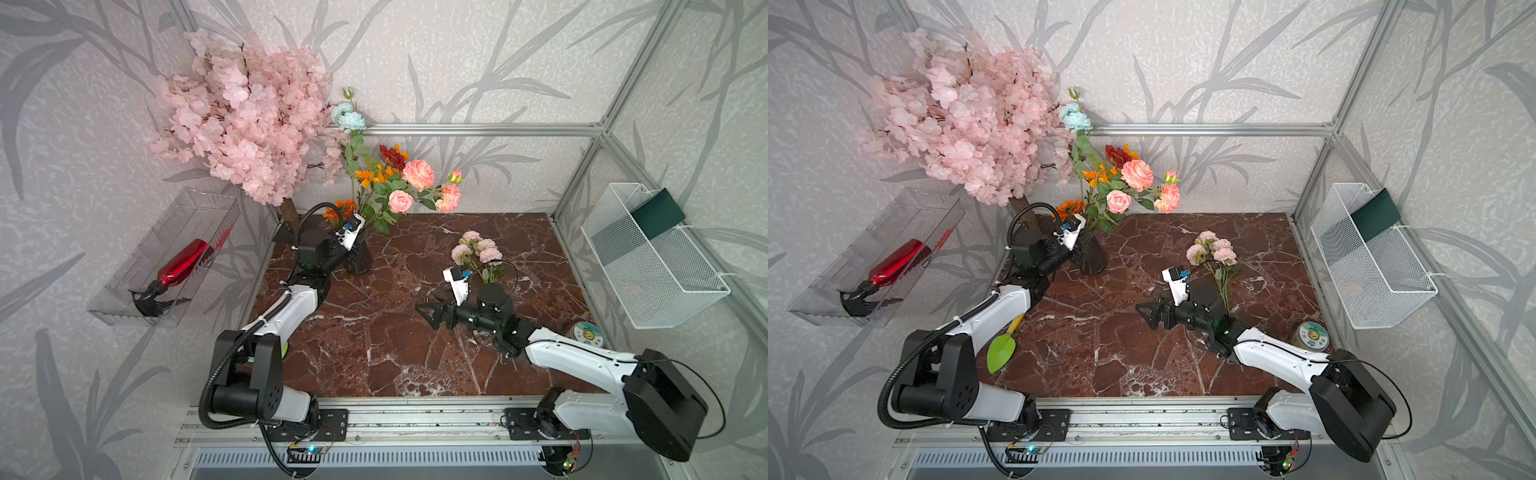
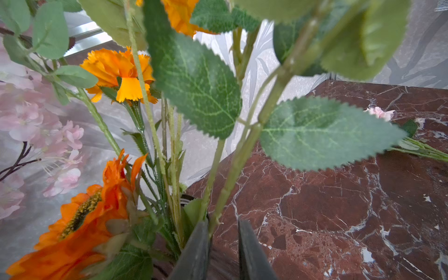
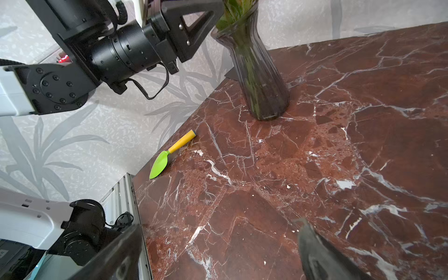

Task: Pick out pink flowers from the vase
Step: Pick up the flower from the vase.

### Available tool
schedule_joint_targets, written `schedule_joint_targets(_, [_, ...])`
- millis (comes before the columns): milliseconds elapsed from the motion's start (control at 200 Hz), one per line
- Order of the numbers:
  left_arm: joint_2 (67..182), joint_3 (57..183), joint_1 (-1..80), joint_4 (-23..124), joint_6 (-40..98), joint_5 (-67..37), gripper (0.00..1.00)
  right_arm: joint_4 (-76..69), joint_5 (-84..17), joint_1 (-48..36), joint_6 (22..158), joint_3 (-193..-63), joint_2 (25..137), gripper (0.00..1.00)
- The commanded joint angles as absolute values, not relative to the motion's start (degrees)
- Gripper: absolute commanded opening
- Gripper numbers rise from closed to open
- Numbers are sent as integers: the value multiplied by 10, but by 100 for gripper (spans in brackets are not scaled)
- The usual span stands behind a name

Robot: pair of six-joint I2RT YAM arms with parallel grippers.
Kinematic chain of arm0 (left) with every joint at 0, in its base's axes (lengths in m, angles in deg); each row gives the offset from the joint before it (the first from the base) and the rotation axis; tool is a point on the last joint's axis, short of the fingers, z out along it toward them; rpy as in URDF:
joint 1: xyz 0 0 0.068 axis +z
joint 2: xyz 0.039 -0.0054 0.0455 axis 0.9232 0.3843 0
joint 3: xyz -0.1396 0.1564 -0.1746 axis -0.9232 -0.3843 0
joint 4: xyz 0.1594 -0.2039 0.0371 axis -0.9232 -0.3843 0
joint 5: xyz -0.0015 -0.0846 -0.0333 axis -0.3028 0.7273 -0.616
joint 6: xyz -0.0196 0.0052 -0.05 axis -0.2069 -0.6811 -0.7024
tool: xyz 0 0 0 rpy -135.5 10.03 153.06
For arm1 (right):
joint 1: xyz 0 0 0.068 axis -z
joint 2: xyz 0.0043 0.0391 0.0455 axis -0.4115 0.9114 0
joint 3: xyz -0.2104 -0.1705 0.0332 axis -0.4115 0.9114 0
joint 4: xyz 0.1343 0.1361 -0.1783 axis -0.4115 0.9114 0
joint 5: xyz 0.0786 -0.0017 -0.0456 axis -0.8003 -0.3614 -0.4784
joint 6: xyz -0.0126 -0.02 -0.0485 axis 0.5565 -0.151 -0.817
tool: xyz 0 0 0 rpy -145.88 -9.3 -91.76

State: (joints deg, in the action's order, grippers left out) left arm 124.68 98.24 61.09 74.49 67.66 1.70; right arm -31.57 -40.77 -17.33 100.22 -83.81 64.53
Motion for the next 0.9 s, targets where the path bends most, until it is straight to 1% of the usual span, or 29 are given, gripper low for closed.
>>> schedule_joint_targets(0, [1254,1010,612,772,676,25,23,-331,-416,-175,1008,-848,649,99])
schedule_joint_targets(145, [1264,1020,612,773,675,18,23,-323,-422,-174,1007,-851,645,99])
schedule_joint_targets(255, [1266,1023,612,772,673,20,20,-317,-422,-175,1007,-852,638,99])
schedule_joint_targets(445, [1265,1029,612,773,665,31,12,-296,-418,-175,1002,-853,619,99])
schedule_joint_targets(655, [1241,1044,612,759,652,52,7,-272,-410,-175,1002,-847,592,99])
schedule_joint_targets(895, [1198,1051,612,729,665,51,7,-255,-404,-176,1007,-849,563,99])
